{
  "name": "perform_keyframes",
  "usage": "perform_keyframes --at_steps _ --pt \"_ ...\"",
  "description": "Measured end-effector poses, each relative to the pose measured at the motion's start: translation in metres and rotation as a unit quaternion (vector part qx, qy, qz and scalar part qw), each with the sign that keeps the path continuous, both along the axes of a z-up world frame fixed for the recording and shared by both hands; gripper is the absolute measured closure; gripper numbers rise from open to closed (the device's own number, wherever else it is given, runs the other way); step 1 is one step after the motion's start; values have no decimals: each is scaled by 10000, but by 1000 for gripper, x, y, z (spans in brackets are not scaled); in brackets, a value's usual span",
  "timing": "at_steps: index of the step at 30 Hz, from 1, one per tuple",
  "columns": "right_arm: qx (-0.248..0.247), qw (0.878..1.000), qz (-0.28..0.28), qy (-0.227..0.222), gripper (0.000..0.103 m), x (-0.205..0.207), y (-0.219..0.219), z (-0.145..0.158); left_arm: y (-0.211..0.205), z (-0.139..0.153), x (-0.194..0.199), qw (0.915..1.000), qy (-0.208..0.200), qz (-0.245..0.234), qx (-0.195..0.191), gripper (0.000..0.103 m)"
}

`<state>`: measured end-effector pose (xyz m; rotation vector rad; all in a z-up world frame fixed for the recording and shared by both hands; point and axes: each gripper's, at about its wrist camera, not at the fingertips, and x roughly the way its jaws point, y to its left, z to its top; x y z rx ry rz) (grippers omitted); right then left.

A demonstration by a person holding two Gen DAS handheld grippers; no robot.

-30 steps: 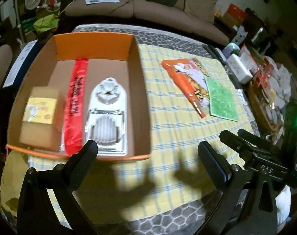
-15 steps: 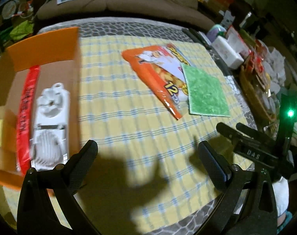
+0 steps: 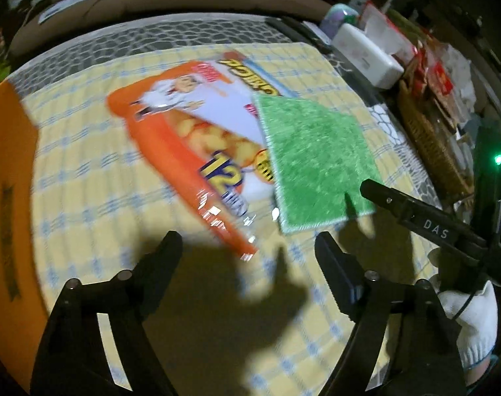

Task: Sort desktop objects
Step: 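Move the left tool to the green scrubbing pad, then grasp the green scrubbing pad edge with the left tool and lift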

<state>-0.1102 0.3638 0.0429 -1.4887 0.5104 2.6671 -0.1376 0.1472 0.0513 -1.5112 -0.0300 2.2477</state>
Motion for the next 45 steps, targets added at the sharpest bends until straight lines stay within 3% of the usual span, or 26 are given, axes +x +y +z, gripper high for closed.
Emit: perform_keyframes --at_steps 3,6,14,18,21,22,24,25,32,45 --pt "-234 9996 -161 8 38 -7 17 -6 19 -11 -10 9999 10 -138 -65 31" --pt "-367 9991 -213 0 42 -12 26 -12 38 -23 -15 9994 32 -261 -208 31" --pt "-217 9996 -204 34 48 -19 33 -13 63 -29 -19 9984 178 -427 -318 31" --pt "152 9996 -243 64 48 -18 34 -10 66 -27 -22 9985 213 -383 -326 31" --pt "22 9998 -192 -64 46 -20 35 -19 68 -29 -23 9982 218 -397 -383 32" --pt "153 9997 -165 -17 45 -20 31 -18 69 -29 -22 9981 252 -421 -384 35" --pt "54 10000 -10 -11 49 -22 25 -18 72 -28 -20 9978 258 -452 -417 78" --pt "-23 10000 27 7 56 -22 24 -18 73 -29 -21 9978 199 -462 -436 82" --pt "-1077 9939 236 92 83 -24 21 -24 68 -29 -21 9988 -14 -433 -231 85" --pt "-892 9941 560 257 87 -23 -11 0 39 -17 -14 9997 -18 -133 -196 91"
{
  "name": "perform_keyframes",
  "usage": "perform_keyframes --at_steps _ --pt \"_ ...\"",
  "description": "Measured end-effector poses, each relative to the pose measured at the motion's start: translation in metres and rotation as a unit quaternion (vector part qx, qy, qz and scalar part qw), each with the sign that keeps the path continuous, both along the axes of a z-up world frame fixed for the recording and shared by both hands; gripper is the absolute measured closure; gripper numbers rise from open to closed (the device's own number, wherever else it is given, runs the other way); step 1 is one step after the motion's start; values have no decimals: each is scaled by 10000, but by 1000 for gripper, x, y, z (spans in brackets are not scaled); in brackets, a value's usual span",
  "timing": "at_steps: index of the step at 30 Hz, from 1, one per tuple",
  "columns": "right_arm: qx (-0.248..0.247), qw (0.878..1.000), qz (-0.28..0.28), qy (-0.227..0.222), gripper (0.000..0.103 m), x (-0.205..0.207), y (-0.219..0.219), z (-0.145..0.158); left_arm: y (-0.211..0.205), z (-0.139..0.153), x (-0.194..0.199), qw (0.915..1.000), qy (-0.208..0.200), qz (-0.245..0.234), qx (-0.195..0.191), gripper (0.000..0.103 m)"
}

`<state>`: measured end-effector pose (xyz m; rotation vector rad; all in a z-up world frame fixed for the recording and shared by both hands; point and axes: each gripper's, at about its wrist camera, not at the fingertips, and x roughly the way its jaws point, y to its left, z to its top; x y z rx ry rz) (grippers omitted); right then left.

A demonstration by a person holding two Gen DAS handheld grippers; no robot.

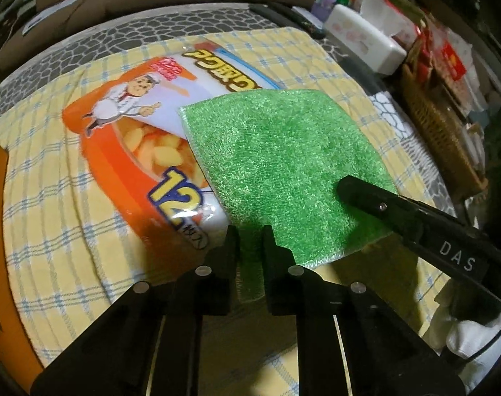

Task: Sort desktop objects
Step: 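Grasp the green scrubbing pad edge with the left tool and lift, then carry the green pad over the box and lower it inside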

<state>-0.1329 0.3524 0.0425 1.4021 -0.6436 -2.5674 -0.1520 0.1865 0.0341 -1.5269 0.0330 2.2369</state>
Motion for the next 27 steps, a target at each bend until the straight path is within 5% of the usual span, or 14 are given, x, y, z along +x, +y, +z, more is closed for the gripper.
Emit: perform_keyframes --at_steps 27 --pt "103 9933 927 683 88 29 -116 84 -133 95 45 9947 522 802 376 92"
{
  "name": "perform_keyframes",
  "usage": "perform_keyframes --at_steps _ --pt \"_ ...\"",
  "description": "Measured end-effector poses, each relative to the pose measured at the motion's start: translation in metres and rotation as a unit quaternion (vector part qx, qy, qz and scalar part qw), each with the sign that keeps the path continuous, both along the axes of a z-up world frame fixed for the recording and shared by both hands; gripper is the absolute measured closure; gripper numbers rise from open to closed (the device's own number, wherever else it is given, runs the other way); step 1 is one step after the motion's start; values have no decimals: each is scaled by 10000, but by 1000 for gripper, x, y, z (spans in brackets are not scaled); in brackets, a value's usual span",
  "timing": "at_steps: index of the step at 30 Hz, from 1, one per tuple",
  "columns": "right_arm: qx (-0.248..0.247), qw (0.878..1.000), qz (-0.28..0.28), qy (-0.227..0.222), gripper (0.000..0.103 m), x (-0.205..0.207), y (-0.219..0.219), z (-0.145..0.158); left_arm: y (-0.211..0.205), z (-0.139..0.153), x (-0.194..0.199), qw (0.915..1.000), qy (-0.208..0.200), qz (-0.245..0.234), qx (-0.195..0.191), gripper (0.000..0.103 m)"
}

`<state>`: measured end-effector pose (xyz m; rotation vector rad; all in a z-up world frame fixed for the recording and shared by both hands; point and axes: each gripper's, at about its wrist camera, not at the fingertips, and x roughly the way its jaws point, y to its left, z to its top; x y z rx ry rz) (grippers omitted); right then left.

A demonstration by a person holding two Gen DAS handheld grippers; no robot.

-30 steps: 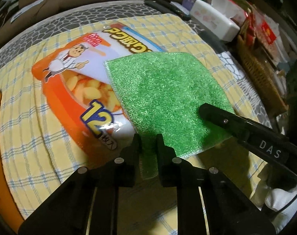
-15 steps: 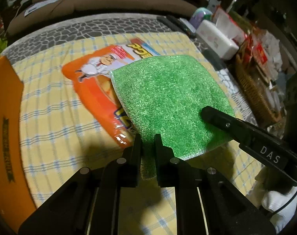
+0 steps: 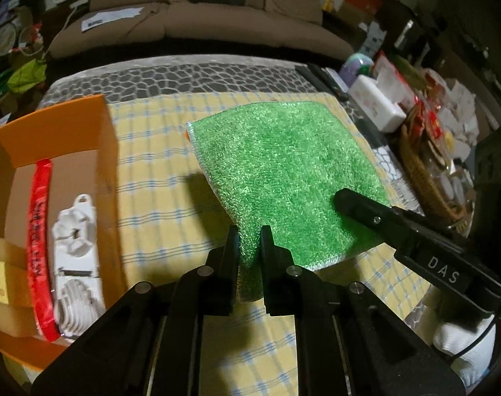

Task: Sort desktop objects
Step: 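Carry the green pad over the box and lower it inside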

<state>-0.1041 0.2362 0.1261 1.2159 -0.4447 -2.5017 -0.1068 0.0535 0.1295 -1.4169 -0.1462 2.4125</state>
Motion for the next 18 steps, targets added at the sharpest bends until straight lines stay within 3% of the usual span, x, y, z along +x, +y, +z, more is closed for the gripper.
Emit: perform_keyframes --at_steps 18 --pt "409 9963 734 179 88 14 -109 20 -104 32 25 9981 292 540 55 92"
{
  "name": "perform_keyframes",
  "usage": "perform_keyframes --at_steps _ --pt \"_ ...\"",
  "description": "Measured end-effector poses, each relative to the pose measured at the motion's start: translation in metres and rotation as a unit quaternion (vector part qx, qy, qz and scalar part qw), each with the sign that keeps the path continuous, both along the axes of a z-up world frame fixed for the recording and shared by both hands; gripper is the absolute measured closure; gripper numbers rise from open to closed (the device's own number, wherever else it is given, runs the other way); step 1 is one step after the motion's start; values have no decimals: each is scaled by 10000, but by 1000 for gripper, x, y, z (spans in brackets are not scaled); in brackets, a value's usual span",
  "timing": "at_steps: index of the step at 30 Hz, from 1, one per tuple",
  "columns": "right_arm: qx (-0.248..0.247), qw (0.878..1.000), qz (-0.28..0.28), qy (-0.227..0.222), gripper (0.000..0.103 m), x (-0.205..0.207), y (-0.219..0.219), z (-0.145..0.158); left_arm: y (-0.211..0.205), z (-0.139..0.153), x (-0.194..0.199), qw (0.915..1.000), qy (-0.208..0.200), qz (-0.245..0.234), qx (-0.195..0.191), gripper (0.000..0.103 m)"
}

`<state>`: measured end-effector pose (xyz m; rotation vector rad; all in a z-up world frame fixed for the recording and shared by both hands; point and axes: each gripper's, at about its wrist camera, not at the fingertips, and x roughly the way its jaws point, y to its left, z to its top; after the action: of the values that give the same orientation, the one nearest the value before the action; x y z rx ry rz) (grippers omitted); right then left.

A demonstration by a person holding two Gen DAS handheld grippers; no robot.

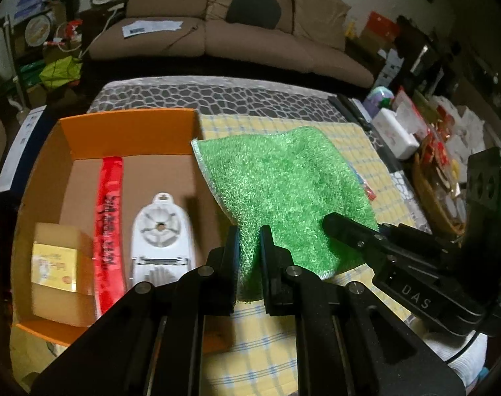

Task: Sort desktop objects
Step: 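Carry the green pad over the box and lower it inside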

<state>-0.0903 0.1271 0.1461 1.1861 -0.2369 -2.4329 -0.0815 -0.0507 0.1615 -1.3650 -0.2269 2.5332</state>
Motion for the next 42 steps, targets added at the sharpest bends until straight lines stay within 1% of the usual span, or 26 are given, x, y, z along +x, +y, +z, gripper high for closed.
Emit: perform_keyframes --at_steps 11,19,24,30,34,42 --pt "81 9995 298 -25 88 -9 -69 8 -68 7 2 9995 62 274 140 92" --pt "139 9986 460 -212 88 -25 -115 -1 -112 -2 -8 9992 16 384 -118 92" --pt "190 9980 558 -246 88 -36 -148 -9 -134 -11 -21 9987 -22 481 -174 92" --pt "229 9972 605 -368 88 -53 -174 -22 -153 -25 -39 9979 -132 565 -288 92" --pt "218 9968 592 -486 88 -66 -183 -31 -162 -34 -53 9970 -200 581 -473 92" --pt "258 9956 555 -714 88 -92 -200 -50 -171 -53 -77 9950 -361 621 -694 92"
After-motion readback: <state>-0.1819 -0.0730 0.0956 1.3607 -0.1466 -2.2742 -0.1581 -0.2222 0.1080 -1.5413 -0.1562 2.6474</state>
